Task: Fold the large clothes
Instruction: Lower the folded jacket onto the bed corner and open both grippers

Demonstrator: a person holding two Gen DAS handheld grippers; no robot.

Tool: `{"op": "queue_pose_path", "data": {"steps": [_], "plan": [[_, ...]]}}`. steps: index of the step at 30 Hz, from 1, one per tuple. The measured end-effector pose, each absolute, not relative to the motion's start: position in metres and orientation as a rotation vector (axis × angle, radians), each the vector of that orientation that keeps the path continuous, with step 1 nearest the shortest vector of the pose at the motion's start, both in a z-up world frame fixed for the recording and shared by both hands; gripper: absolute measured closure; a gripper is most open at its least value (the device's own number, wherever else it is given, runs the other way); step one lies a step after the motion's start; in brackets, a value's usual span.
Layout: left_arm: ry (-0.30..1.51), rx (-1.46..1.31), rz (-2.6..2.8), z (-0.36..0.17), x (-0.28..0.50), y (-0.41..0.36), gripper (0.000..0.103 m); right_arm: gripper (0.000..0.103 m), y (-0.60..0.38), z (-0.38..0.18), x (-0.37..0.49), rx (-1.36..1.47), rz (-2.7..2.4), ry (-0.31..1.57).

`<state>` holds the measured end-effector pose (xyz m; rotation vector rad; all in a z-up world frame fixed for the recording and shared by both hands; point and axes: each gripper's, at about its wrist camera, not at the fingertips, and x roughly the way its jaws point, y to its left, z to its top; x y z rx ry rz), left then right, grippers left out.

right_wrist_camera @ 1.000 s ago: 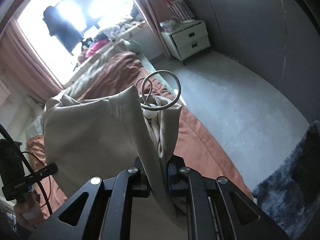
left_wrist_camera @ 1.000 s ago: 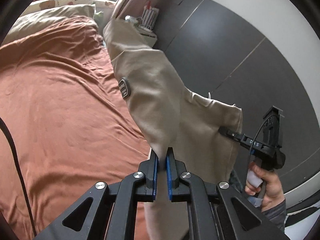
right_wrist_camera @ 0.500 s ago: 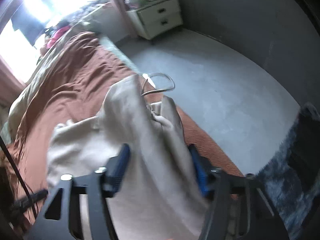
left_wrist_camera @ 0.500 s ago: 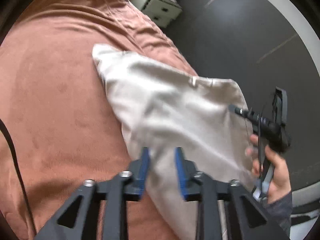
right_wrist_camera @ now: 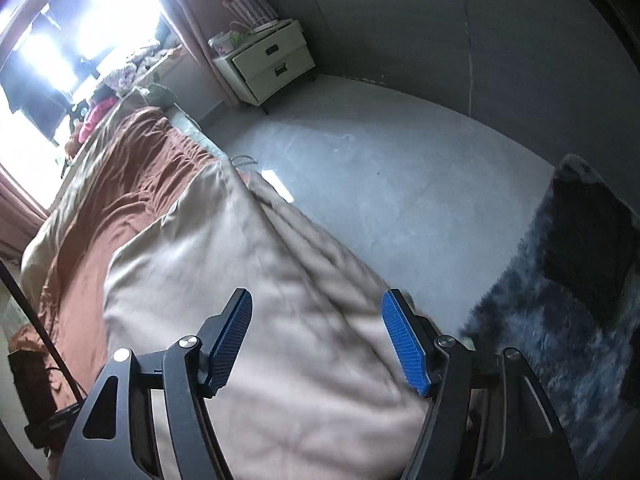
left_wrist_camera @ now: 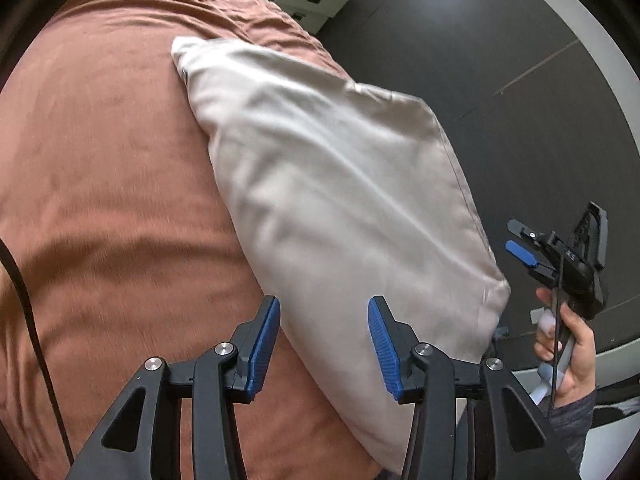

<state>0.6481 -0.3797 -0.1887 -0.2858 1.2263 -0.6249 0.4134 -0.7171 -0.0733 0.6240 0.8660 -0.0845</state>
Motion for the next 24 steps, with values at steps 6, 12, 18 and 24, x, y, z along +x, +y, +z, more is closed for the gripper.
{"op": "queue_pose_path", "data": {"steps": [6, 12, 18, 24], "plan": [[1.273, -0.302, -0.632, -0.198, 0.625, -0.388, 0.055, 0.037, -0.727, -0.089, 0.358, 0.730, -0.110, 0.827], [1.308, -0.327, -0.647, -0.203, 0.601, -0.404, 0.050, 0.037, -0.721, -0.118, 0.320, 0.864, -0.086, 0.786], [1.383, -0.377, -0.675, -0.213, 0.580, -0.415, 0.049, 0.037, -0.712, -0.155, 0.304, 1.000, -0.019, 0.779], [1.408, -0.368, -0.677, -0.209, 0.570, -0.427, 0.054, 0.080, -0.732, -0.158, 0.307, 1.002, -0.027, 0.749]]}}
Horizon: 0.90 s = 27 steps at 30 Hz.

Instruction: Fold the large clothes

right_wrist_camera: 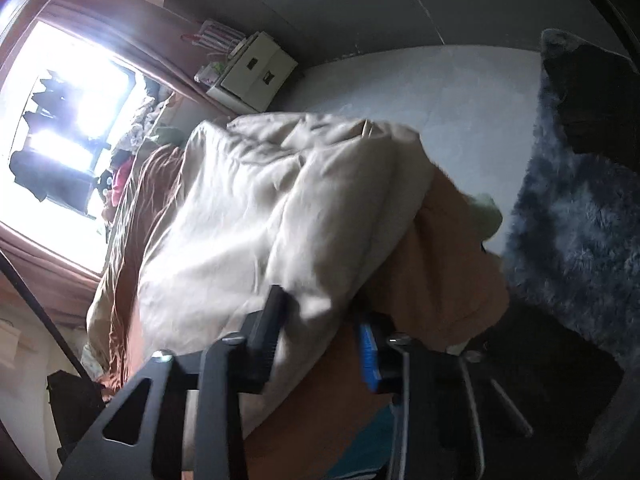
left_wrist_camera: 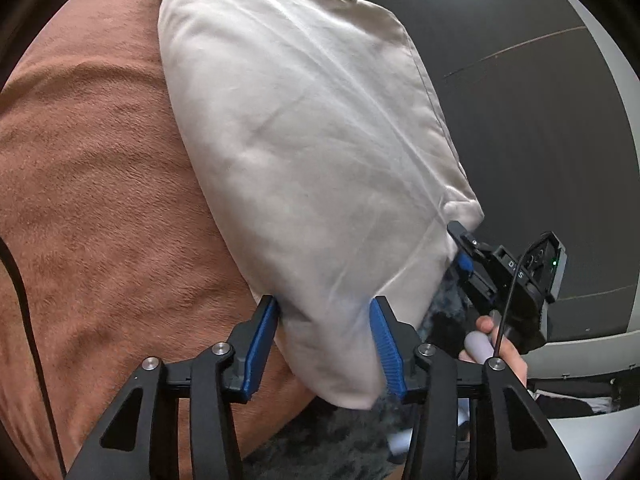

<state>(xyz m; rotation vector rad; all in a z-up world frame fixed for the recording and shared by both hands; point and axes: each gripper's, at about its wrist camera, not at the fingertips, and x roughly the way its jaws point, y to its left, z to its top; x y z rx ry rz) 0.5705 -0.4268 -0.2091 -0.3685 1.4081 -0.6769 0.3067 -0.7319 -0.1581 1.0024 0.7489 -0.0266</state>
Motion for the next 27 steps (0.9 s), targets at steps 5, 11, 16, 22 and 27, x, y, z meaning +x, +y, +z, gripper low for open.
{"op": "queue_pose_path", "data": {"steps": [5, 11, 16, 22, 27], "plan": [[1.421, -0.368, -0.701, -0.210, 0.565, -0.442, 0.055, 0.083, -0.749, -0.148, 0.310, 0.960, -0.075, 0.737], [1.395, -0.341, -0.712, -0.200, 0.555, -0.432, 0.055, 0.082, -0.752, -0.141, 0.290, 0.976, -0.091, 0.772], [1.287, -0.301, -0.699, -0.169, 0.548, -0.414, 0.055, 0.061, -0.734, -0.112, 0.266, 0.923, -0.107, 0.750], [1.190, -0.246, -0.711, -0.123, 0.526, -0.395, 0.054, 0.034, -0.707, -0.080, 0.225, 0.853, -0.086, 0.706], [1.099, -0.209, -0.714, -0.087, 0.504, -0.379, 0.034, 0.021, -0.684, -0.053, 0.191, 0.794, -0.095, 0.672]]}}
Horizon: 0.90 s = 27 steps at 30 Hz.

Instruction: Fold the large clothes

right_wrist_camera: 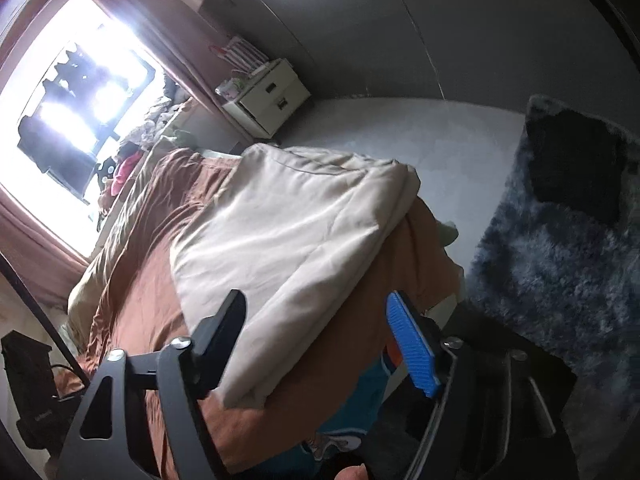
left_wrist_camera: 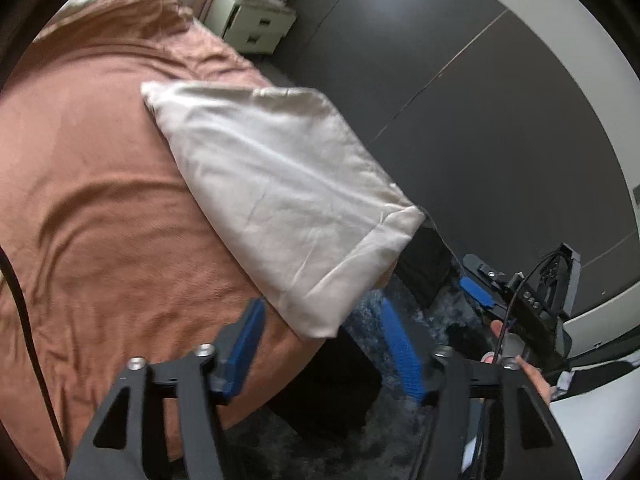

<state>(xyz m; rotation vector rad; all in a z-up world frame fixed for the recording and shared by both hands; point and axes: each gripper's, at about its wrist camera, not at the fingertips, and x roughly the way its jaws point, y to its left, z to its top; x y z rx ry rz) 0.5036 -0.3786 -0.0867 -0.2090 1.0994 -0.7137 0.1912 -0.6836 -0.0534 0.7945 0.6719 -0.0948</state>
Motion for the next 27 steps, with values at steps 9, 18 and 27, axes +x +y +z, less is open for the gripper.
{"op": "queue_pose_path", "data": {"steps": [9, 18, 27], "plan": [[0.940, -0.142, -0.647, -0.032, 0.457, -0.334, 0.013, 0.006, -0.643, -0.017, 0.140, 0.692, -0.107, 0.628], [0.821, -0.124, -0.644, 0.002, 0.413, -0.285, 0.000, 0.000, -0.597, 0.010, 0.094, 0.609, -0.119, 0.553], [0.721, -0.119, -0.626, 0.032, 0.358, -0.221, 0.000, 0.000, -0.552, 0.024, 0.054, 0.527, -0.104, 0.525]]}}
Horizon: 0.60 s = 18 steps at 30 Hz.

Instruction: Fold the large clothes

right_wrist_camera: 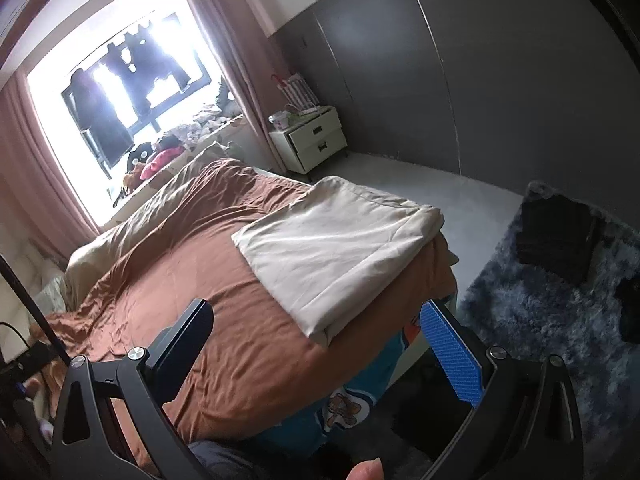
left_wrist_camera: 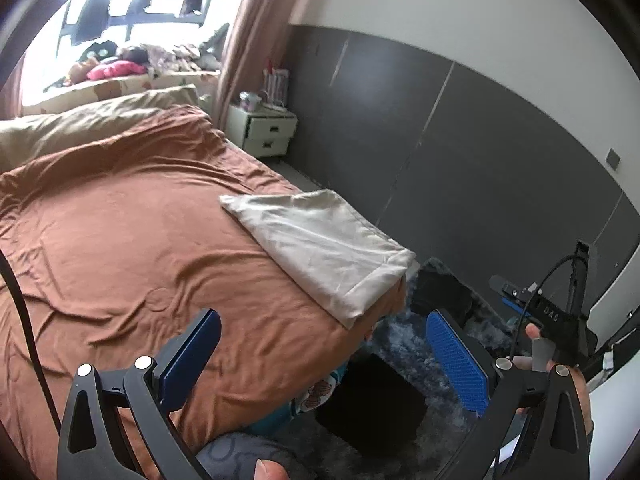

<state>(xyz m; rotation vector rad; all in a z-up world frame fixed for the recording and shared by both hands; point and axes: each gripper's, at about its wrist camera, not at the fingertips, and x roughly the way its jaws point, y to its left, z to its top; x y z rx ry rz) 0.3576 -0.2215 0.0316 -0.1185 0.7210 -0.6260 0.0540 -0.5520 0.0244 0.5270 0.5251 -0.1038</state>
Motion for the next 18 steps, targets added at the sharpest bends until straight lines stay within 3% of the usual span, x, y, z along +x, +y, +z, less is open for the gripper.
{"op": "queue_pose_path", "data": {"steps": [18], "plan": [[0.570, -0.146, -0.356, 0.052, 0.231, -0.085, 0.000, 0.000, -0.493, 0.026, -0.017, 0.415, 0.004, 0.453]]}}
